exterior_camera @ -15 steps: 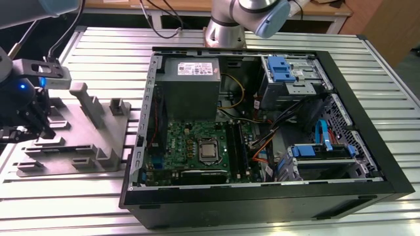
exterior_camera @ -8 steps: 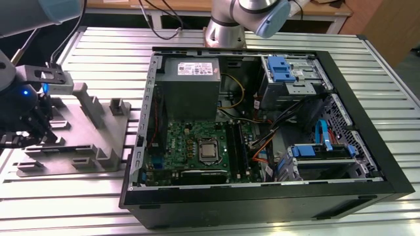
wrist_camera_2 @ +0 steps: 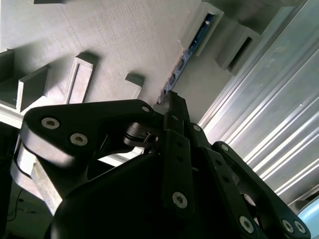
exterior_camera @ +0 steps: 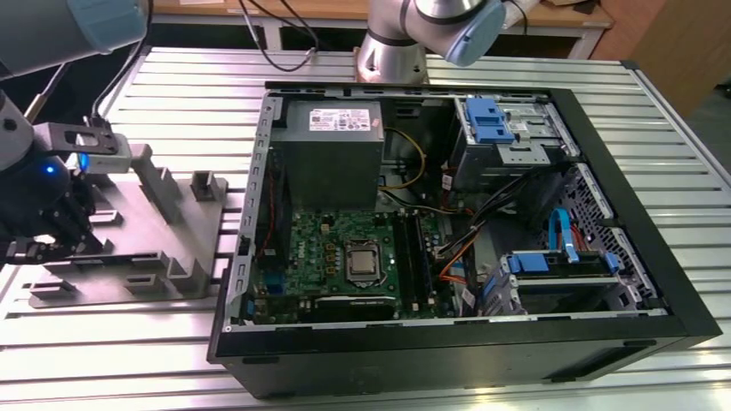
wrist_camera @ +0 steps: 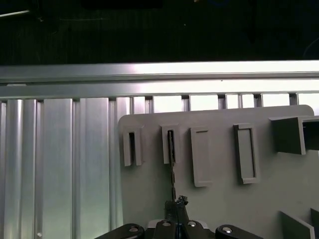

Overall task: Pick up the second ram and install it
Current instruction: 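Pick up the second ram and move it above second insertion slot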

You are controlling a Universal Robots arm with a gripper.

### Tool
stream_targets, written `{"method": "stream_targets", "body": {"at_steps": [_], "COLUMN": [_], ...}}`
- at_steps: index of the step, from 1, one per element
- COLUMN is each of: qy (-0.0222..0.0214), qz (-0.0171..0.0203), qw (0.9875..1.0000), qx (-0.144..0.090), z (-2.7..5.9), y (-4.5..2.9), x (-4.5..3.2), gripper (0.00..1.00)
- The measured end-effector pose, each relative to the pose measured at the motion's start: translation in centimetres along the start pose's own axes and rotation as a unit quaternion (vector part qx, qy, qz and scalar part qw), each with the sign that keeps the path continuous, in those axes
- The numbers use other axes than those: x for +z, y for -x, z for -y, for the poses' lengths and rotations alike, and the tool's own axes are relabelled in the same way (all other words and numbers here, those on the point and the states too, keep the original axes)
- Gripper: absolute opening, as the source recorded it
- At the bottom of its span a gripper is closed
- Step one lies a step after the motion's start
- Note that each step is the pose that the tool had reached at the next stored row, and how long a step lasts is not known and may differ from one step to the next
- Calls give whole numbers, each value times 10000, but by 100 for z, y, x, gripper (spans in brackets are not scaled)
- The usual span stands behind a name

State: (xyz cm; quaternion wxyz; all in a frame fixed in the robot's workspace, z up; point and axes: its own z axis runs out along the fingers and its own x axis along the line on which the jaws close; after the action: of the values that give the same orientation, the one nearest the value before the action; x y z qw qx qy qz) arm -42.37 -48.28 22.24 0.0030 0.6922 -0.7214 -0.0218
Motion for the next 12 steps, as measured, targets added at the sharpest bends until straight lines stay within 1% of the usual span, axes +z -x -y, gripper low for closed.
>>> {"method": "stream_targets", "body": {"at_steps": [4, 12], "qy": [1, 0], "qz": [0, 0], "qw": [10000, 10000], "qx": [-1, 0], "z": [-3, -72], "y": [-2, -6], "x": [43, 124], "gripper": [10, 10]}}
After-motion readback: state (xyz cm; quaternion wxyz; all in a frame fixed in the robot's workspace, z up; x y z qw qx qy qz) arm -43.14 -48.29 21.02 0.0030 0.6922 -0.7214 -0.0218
